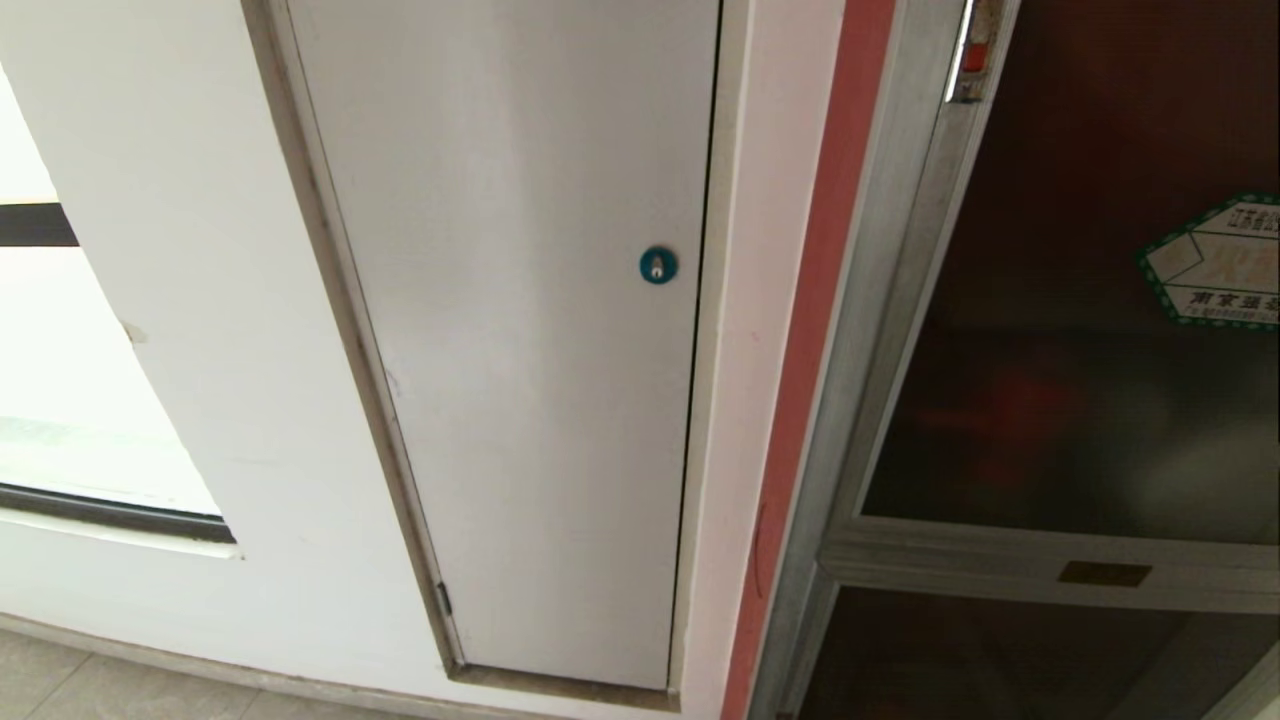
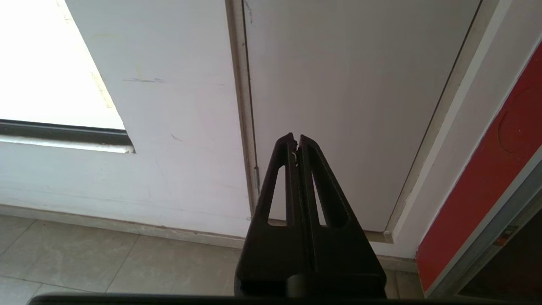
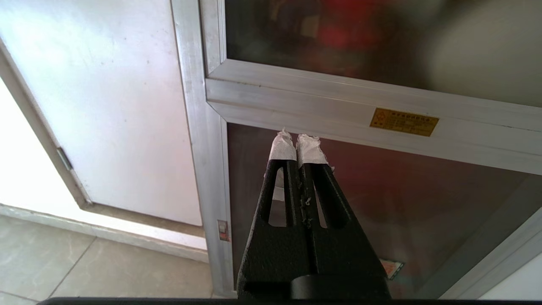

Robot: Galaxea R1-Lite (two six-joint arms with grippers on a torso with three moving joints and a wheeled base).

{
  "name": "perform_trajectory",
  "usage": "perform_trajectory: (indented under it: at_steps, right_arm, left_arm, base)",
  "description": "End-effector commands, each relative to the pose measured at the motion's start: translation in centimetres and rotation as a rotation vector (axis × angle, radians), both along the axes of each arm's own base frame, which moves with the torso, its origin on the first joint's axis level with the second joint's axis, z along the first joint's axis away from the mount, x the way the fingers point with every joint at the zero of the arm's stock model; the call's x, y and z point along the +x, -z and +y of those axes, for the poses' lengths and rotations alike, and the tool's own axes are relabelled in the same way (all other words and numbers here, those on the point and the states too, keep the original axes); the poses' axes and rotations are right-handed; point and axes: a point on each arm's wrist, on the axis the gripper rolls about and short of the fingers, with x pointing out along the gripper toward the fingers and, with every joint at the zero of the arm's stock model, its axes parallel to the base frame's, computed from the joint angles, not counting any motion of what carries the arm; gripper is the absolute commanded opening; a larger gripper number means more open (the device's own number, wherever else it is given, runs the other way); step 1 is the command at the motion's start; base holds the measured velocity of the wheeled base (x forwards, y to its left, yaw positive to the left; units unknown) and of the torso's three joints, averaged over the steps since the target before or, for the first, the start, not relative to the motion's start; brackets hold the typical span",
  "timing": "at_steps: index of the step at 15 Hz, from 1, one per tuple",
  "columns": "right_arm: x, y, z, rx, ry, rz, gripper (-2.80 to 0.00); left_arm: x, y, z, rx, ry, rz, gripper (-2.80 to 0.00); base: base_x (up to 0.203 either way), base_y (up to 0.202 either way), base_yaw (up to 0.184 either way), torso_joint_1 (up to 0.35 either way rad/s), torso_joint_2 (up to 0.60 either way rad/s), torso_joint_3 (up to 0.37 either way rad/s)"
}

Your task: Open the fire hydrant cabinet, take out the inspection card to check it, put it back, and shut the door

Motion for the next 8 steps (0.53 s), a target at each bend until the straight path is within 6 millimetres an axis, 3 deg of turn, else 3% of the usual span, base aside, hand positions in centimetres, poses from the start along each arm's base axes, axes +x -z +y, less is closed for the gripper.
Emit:
perform_trajectory:
  at_steps: [1, 8]
  right_arm:
    - [0.00, 0.00, 0.00, 0.000, 0.000, -0.001, -2.80]
    - [0.00, 0.00, 0.00, -0.001, -0.001, -0.001, -2.80]
  left_arm:
    - [0.02, 0.04, 0.00, 0.000, 0.000, 0.003, -2.80]
    - [0.01, 0.03, 0.00, 0.000, 0.000, 0.000, -2.80]
  base:
    - [0.000, 0.000, 0.000, 0.000, 0.00, 0.000]
    - [0.000, 0.000, 0.000, 0.000, 0.00, 0.000]
